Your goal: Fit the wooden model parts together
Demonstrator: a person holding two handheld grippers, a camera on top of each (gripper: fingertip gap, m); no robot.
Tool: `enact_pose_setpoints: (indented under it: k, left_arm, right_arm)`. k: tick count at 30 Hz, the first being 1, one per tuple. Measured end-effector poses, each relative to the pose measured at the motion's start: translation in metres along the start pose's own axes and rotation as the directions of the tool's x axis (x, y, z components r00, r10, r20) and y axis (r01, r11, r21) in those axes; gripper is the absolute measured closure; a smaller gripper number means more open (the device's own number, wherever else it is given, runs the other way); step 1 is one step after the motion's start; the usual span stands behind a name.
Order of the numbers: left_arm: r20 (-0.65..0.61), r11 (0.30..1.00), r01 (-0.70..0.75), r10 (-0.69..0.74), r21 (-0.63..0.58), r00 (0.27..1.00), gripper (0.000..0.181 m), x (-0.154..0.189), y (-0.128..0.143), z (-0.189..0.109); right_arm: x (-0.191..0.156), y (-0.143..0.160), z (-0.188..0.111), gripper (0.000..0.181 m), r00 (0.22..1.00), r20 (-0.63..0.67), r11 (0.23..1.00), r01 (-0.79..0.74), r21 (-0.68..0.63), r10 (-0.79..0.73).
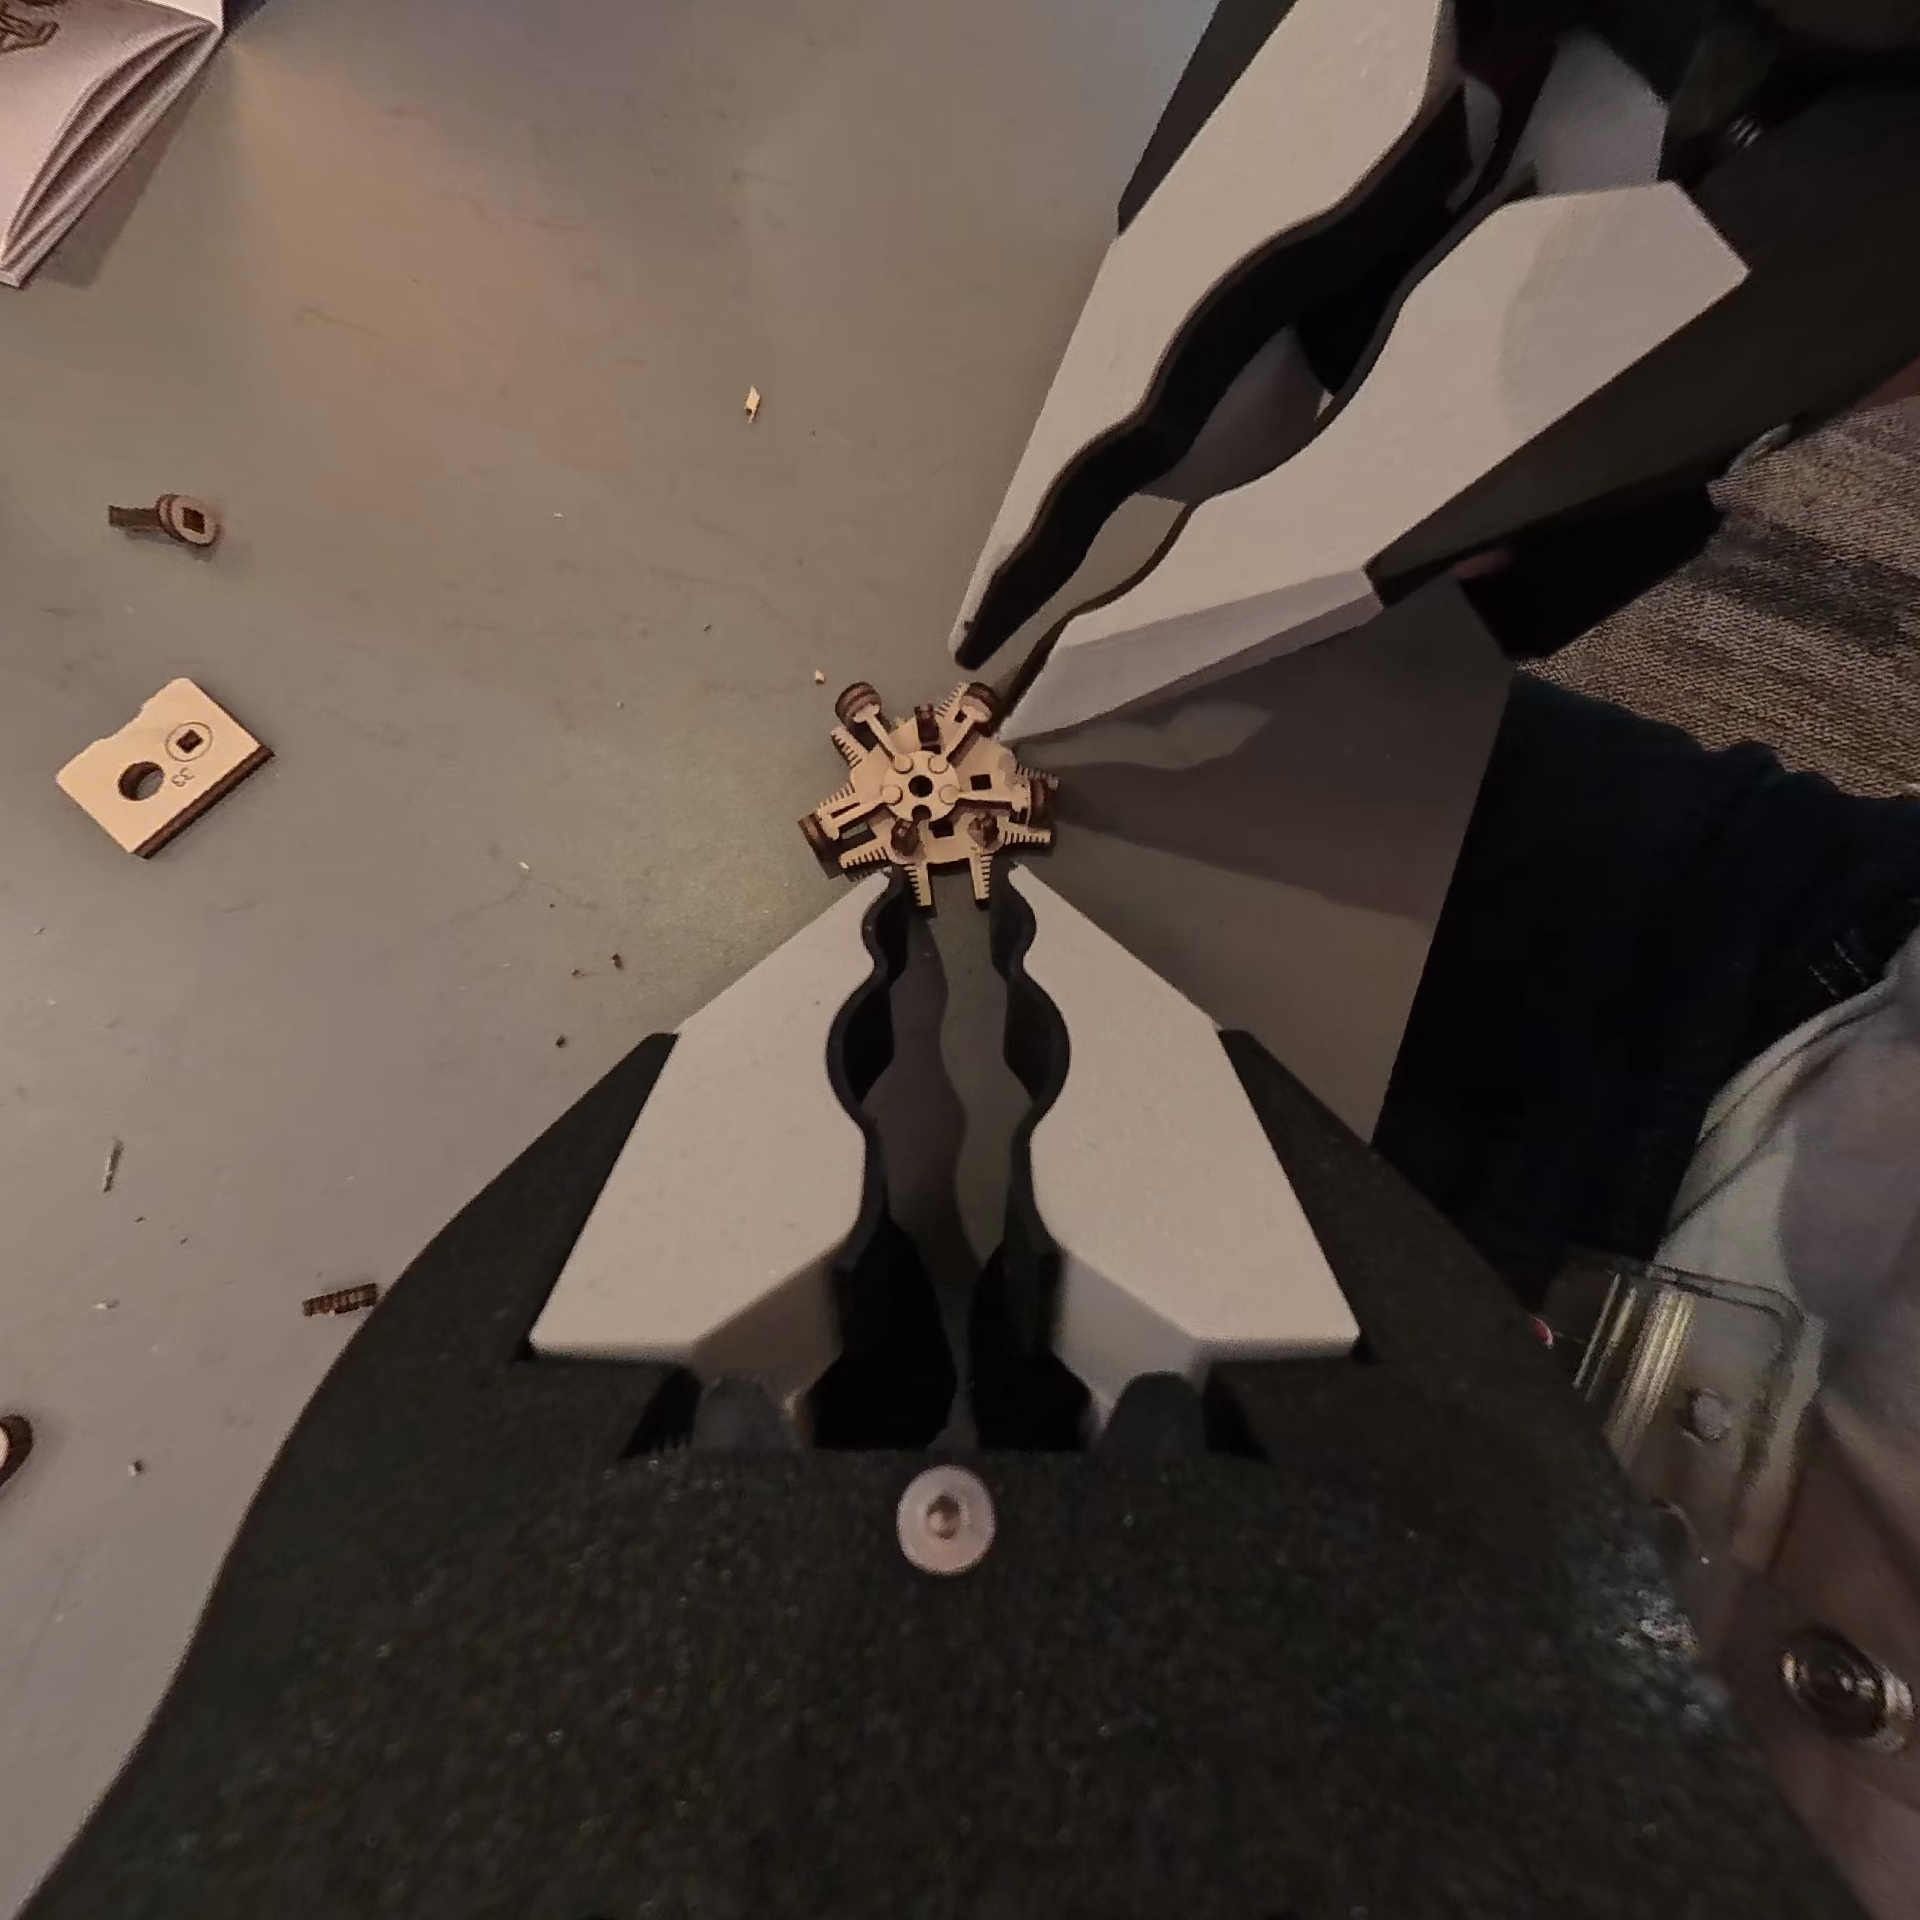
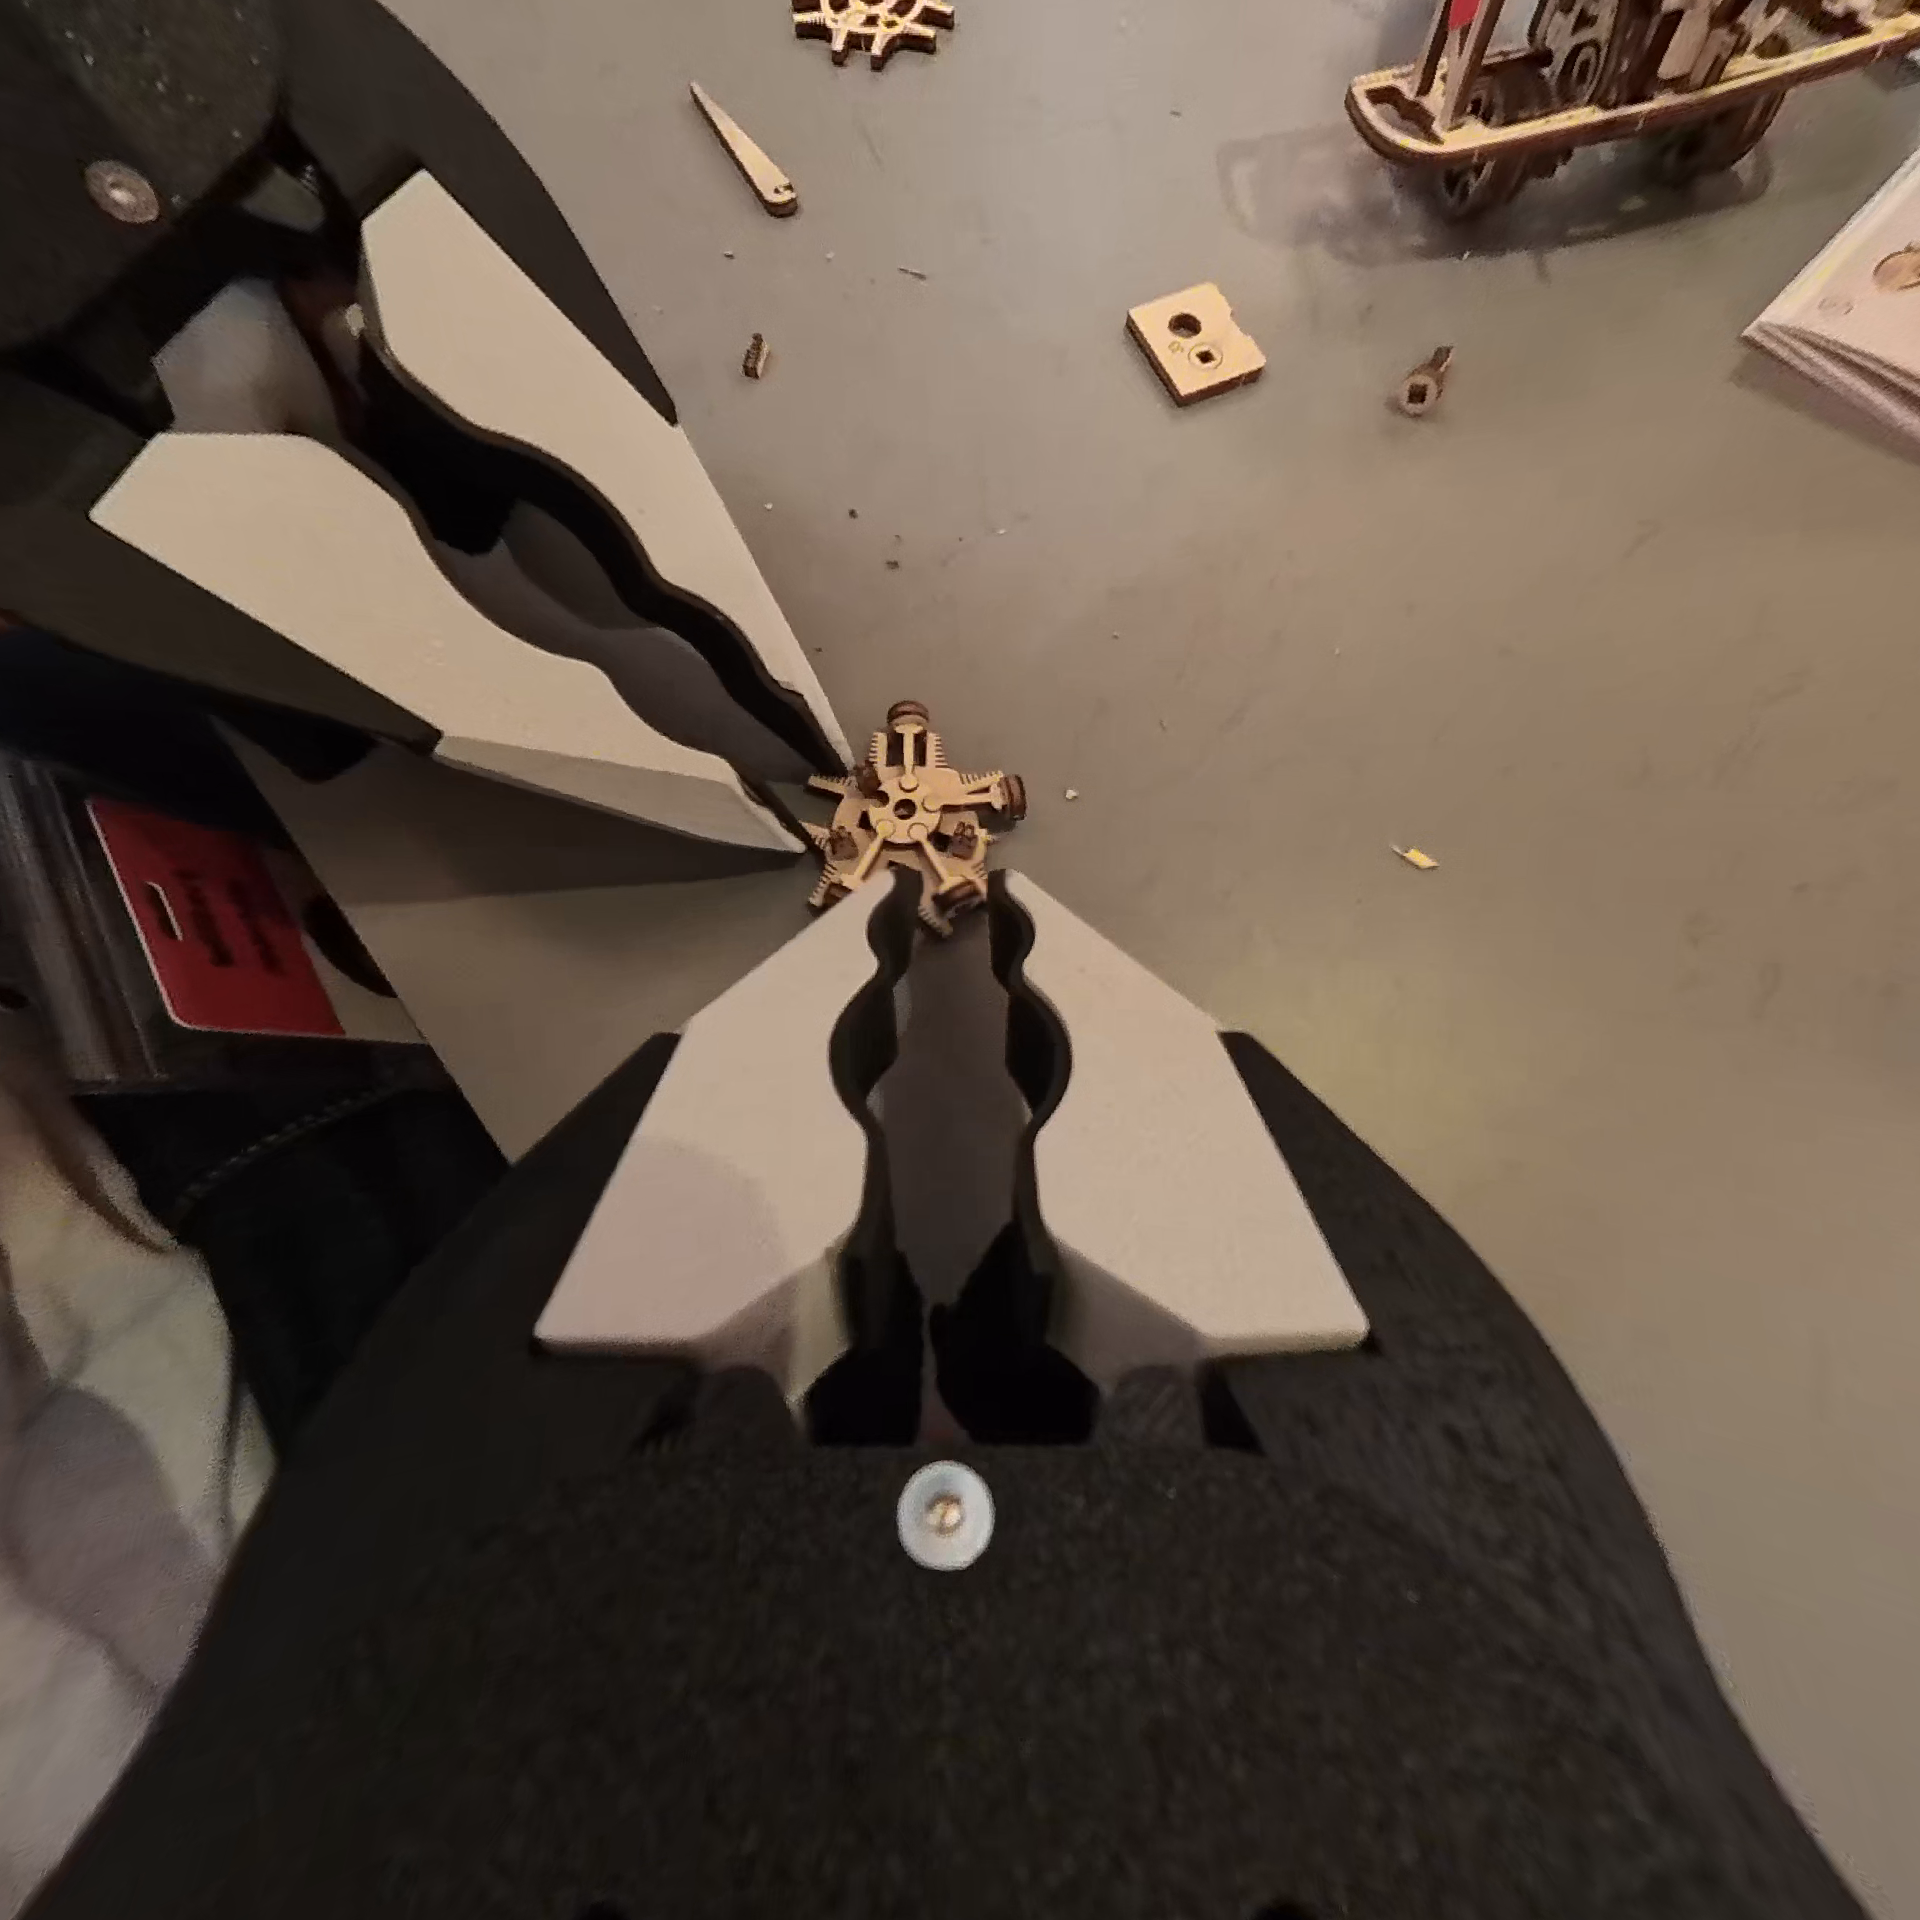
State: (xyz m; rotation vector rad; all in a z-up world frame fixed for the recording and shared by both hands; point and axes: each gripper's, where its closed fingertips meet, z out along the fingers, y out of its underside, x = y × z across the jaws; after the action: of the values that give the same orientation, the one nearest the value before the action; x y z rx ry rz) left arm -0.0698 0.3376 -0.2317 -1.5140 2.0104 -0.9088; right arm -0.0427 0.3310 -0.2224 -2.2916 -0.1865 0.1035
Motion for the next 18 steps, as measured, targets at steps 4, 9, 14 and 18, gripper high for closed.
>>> enact_pose_setpoints:
  k: [4, 9, 14, 18]
  left_arm:
    - [-0.003, 1.000, 0.001, -0.001, 0.000, 1.000, 0.169, 0.0001, 0.0001, -0.0001]
    - [-0.004, 1.000, -0.001, 0.001, 0.000, 1.000, 0.168, 0.0004, 0.0002, -0.0002]
    - [-0.004, 1.000, -0.002, 0.002, 0.000, 1.000, 0.168, 0.0005, 0.0002, -0.0003]
    - [-0.006, 1.000, -0.004, 0.004, 0.000, 1.000, 0.168, 0.0007, 0.0000, -0.0001]
  right_arm:
    - [0.0004, 0.0014, 0.0022, 0.169, 1.000, -0.012, 1.000, 0.010, -0.007, -0.010]
    - [0.0007, 0.0039, 0.0032, 0.174, 0.999, -0.029, 0.999, 0.026, -0.028, -0.027]
    - [0.0008, 0.0034, 0.0023, 0.174, 0.998, -0.043, 0.998, 0.036, -0.048, -0.038]
    - [0.0004, 0.0038, 0.0014, 0.173, 0.997, -0.050, 0.996, 0.053, -0.067, -0.056]
